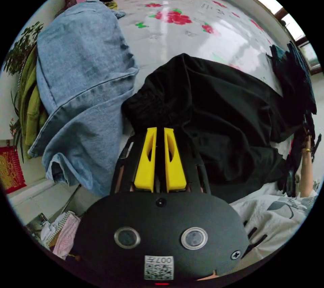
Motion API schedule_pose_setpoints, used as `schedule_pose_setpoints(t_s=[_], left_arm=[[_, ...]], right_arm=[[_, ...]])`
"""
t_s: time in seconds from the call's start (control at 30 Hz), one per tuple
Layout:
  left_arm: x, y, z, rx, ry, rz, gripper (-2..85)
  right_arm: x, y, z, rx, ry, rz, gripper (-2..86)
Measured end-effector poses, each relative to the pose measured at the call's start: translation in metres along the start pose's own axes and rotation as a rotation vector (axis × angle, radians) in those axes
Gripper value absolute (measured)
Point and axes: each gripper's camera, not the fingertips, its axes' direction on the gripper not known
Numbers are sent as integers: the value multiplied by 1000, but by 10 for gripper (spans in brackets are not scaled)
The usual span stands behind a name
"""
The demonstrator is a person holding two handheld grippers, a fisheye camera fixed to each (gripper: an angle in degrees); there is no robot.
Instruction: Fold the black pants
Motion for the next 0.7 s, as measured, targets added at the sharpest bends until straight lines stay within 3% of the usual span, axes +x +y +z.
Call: schedule_pose_setpoints(t_s=[0.1,0.23,0.4,0.5,0.7], left_arm=[[1,-28,5,-34,-81,96,3],[-8,-62,-9,-3,-102,115,-7],[-39,-22,-55,123,-100,6,7],[-62,41,-67,157,-14,-45,43],[-107,142,-32,113,299,-202,92]], right_arm=[[37,4,-51,105,79,96,7],[80,15,-47,-138,78,220,23],[53,64,-114,-110,7,59,39],[42,115,-152,-148,-86,-28,52],[67,193,-205,-265,-28,-15,82]])
